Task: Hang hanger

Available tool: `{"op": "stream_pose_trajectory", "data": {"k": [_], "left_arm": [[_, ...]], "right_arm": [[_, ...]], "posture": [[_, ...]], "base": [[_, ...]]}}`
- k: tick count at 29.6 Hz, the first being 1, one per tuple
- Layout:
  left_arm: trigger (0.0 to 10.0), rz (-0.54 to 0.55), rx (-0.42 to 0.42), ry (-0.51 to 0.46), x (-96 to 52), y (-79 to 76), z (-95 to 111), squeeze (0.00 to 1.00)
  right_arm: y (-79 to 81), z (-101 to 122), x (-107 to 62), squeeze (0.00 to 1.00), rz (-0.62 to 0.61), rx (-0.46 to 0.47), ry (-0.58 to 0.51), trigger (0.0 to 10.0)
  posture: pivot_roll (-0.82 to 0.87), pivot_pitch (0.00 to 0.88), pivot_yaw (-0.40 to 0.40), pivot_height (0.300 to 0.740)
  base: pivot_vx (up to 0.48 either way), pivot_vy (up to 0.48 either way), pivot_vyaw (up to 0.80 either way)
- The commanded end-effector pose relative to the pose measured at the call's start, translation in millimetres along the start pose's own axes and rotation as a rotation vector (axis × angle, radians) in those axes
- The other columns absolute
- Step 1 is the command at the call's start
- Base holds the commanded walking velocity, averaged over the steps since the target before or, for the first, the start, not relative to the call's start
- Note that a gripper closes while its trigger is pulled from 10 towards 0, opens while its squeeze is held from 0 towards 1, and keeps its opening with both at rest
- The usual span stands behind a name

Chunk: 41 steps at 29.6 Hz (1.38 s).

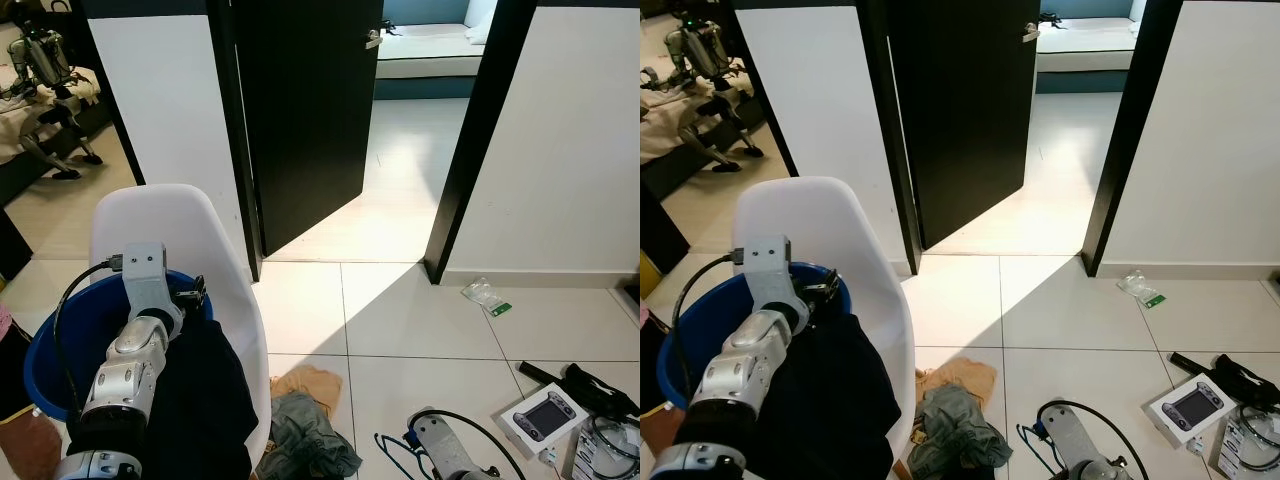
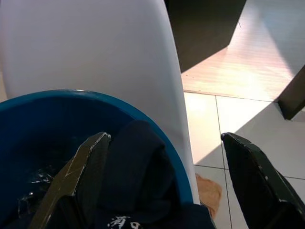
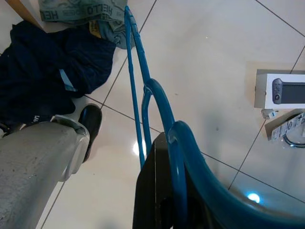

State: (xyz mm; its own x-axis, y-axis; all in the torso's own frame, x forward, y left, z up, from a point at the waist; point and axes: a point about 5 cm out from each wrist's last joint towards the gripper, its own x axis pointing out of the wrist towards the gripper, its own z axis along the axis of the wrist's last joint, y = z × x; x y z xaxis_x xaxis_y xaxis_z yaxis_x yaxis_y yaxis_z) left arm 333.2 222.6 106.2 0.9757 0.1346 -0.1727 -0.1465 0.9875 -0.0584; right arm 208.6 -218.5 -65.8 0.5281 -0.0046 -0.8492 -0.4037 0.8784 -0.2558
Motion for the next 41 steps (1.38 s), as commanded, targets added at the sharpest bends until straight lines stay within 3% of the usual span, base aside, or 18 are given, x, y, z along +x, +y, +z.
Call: {"op": "stream_pose_trajectory", "data": {"k": [1,6,12,41], "left_arm": [[10.0,0.001,0.017,0.013,-2.6,-0.1,-6,0.0],[10.0,0.003,0.022,0.011,-2.8,0.0,-5,0.0],[10.0,-0.001,0.031,0.006,-2.0,-0.3,-2,0.0],[10.0,-0.042,0.056,0.01,-1.6,-2.6,0,0.0]], "right_arm": [[3.4,4,0.7,0.0,0.018,0.016,-0.025,10.0],[3.9,5,0.8,0.0,0.023,0.029,-0.032,10.0],[2.9,8,1.2,0.0,-0.004,0.038,-0.039,10.0],[7.7,14,2.5,0.0,0.01,0.059,-0.048,10.0]], "posture": [[-0.01,0.0,0.02,0.74],[0.0,0.0,0.018,0.74],[0.0,0.0,0.03,0.74],[0.0,0.0,0.044,0.74]], "base": [[0.0,0.0,0.52],[0.0,0.0,0.73],[0.0,0.0,0.0],[0.288,0.0,0.0]]}}
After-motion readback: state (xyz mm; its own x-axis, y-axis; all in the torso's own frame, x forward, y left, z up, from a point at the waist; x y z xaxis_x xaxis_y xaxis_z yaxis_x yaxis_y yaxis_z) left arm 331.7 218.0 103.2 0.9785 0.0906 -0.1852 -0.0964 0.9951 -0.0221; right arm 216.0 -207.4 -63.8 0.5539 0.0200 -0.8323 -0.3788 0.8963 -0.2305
